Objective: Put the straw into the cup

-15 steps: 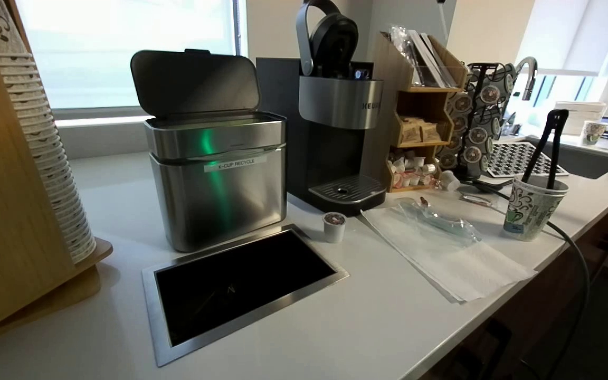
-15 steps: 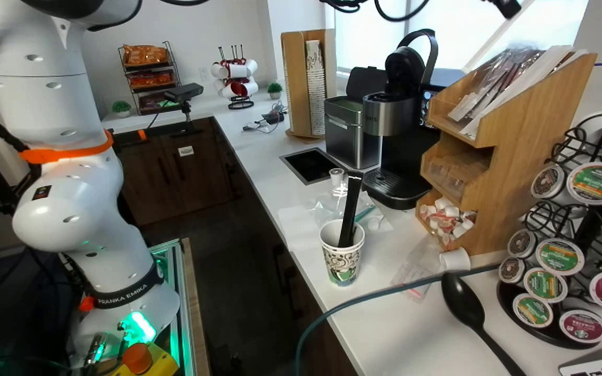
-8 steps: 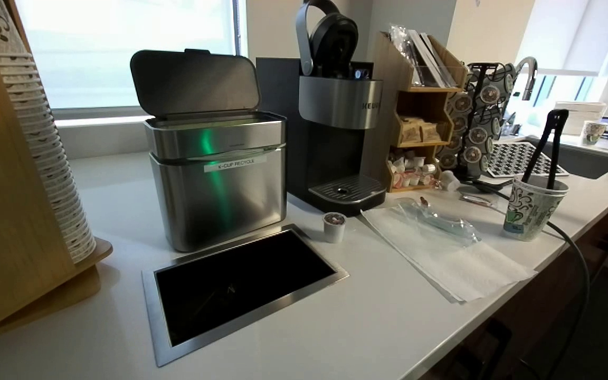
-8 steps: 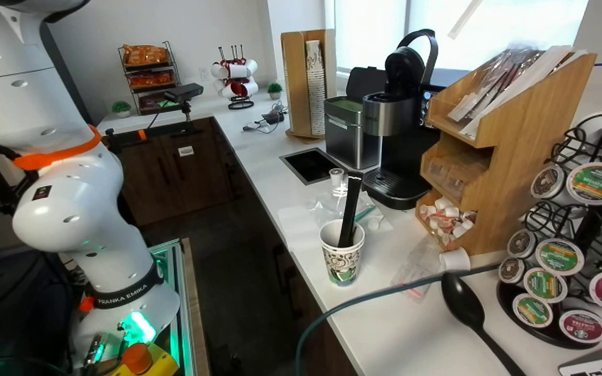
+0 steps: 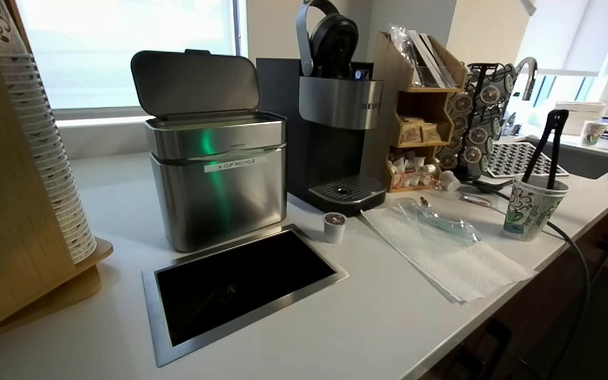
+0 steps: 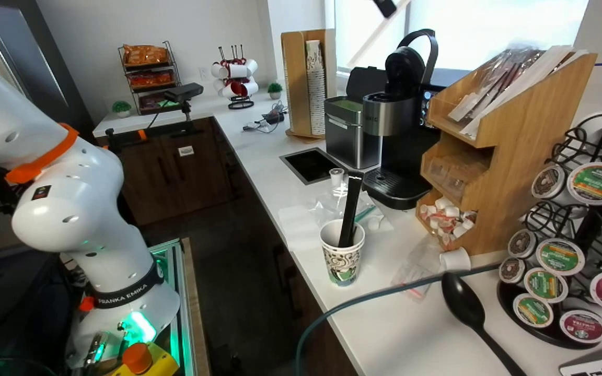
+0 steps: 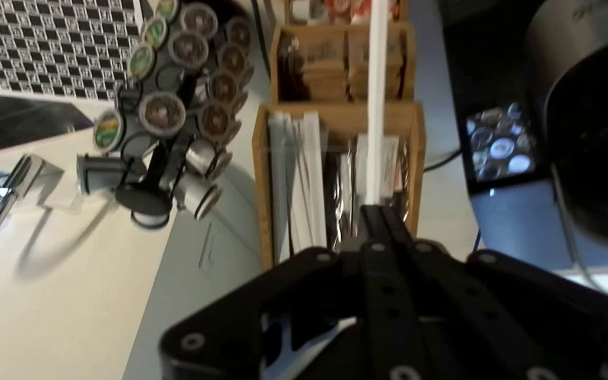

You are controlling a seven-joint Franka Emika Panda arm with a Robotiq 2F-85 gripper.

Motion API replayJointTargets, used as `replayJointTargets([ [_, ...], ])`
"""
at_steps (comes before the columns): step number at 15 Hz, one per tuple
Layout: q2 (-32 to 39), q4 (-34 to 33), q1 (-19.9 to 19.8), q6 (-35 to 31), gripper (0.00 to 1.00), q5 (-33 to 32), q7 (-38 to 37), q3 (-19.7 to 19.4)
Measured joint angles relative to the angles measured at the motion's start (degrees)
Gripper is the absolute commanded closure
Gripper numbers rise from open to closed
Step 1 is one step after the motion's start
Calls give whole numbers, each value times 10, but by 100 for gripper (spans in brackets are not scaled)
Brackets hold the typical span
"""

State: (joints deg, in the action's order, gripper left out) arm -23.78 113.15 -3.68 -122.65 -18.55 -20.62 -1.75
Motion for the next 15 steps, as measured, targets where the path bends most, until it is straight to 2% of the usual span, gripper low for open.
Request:
replayJointTargets([
  [3,-45,68,1,66,100,43,37,10],
  [8,-38,156,0,112,100,98,85,-2],
  [12,11,214,-31,101,100,96,43,-11],
  [15,78,241,-62,35,100,65,-10,-12],
])
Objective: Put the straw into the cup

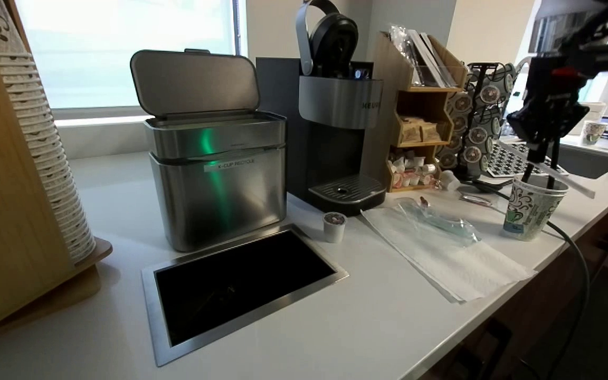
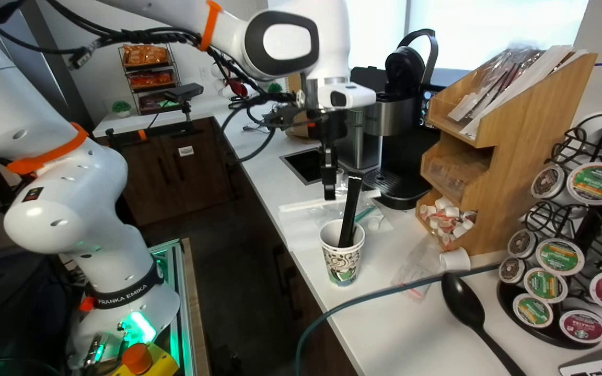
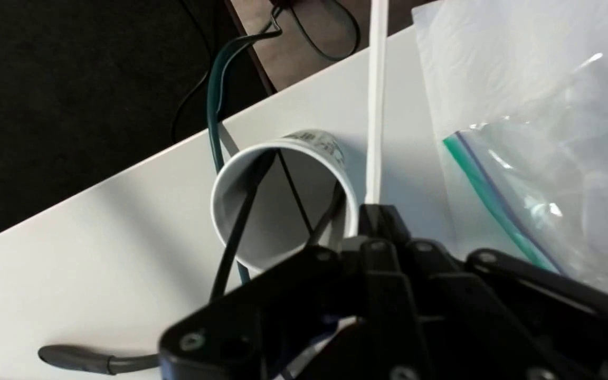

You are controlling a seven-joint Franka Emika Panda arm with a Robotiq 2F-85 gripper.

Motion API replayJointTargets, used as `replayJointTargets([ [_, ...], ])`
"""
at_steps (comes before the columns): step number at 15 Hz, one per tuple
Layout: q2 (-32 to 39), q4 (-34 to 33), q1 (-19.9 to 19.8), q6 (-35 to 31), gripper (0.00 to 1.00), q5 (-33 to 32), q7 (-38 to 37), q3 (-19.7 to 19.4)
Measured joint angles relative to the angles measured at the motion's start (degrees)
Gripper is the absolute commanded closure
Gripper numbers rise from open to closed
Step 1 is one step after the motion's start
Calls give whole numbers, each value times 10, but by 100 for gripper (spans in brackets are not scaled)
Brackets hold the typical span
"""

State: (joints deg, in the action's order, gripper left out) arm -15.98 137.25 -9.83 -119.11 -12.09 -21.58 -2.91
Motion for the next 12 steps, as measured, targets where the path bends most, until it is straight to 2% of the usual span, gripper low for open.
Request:
replayJointTargets([
  [3,74,-7,-10,-64,100,-40,-46,1],
  [5,106,-35,-4,-78,100,-58,-63,6],
  [9,165,-88,13,-80,100,-87,-80,8],
  [12,176,-103,22,-65,100,-104,-106,3],
])
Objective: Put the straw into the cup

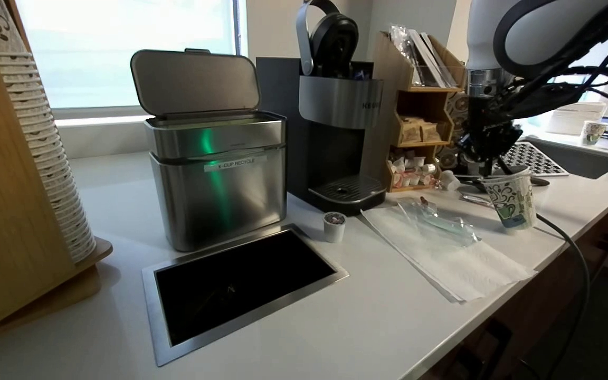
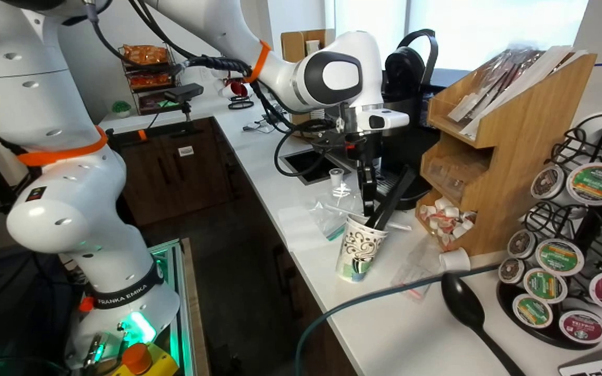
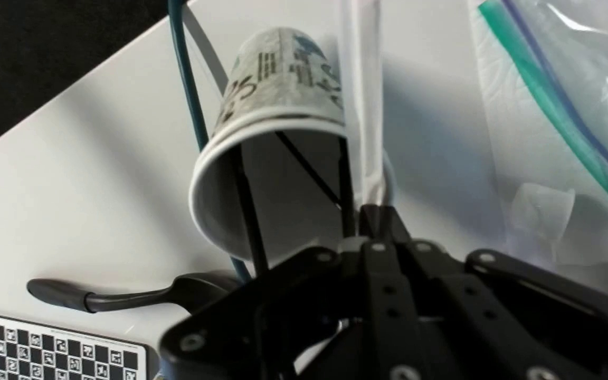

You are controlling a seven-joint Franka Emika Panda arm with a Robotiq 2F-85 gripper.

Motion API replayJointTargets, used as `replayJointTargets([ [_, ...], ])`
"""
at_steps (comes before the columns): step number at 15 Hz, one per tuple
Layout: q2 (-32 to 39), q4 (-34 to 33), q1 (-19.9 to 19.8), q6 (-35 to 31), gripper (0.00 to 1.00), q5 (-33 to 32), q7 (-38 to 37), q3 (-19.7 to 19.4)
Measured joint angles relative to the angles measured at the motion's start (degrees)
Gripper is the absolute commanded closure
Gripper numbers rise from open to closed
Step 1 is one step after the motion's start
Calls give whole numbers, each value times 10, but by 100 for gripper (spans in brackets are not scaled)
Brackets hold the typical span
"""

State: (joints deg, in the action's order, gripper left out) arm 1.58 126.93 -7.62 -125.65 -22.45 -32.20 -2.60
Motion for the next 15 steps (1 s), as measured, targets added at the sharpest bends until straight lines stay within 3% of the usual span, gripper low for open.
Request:
replayJointTargets([
  [4,-30,2,6,70,100,-27,-38,-5],
  [10,-65,3,16,115,100,-45,-93,6],
  [15,-61,5,19,94,100,-53,-102,9],
])
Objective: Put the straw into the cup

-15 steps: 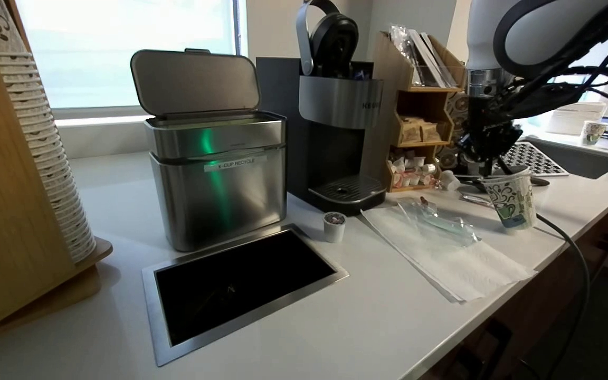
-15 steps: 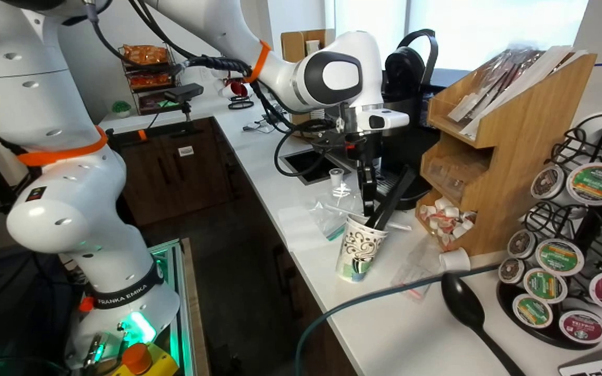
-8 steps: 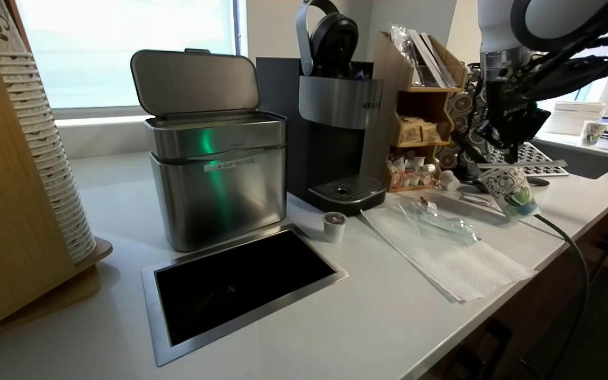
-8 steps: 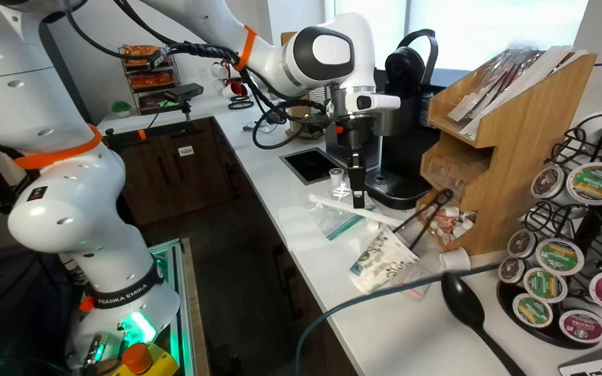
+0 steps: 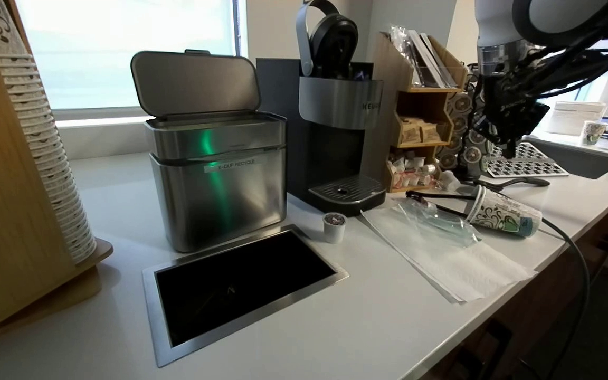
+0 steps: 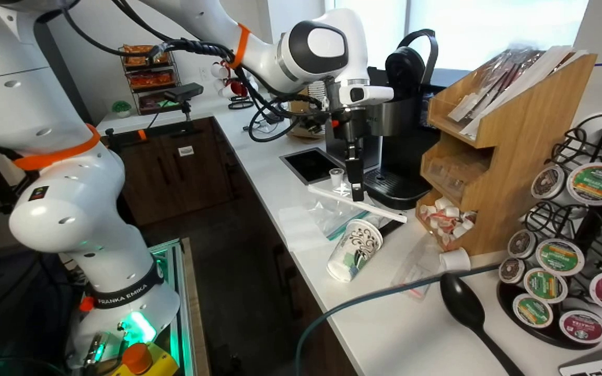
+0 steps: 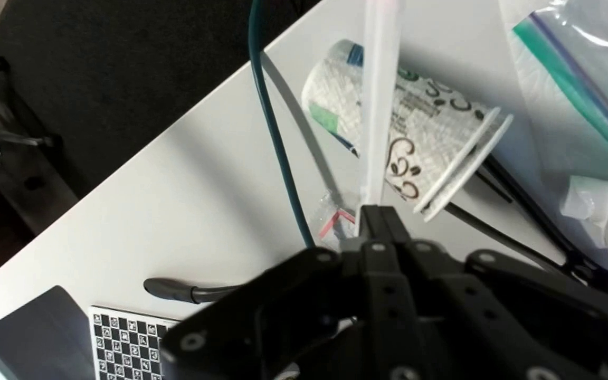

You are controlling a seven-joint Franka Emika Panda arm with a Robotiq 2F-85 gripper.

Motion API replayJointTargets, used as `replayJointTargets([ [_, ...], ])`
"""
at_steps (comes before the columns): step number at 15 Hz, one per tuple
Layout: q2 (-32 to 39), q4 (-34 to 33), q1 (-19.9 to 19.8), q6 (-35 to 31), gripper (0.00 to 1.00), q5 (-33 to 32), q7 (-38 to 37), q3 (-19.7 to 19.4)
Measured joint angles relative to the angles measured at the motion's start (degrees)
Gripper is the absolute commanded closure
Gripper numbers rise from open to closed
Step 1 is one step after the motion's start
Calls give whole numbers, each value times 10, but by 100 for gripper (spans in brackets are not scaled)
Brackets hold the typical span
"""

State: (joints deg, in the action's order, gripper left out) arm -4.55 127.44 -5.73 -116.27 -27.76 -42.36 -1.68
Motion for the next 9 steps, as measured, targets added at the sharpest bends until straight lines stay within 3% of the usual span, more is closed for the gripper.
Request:
replayJointTargets([
  [5,54,-20,11,-82,100,-7,4,3],
  [9,117,-78,26,-85,100,-2,0,3],
])
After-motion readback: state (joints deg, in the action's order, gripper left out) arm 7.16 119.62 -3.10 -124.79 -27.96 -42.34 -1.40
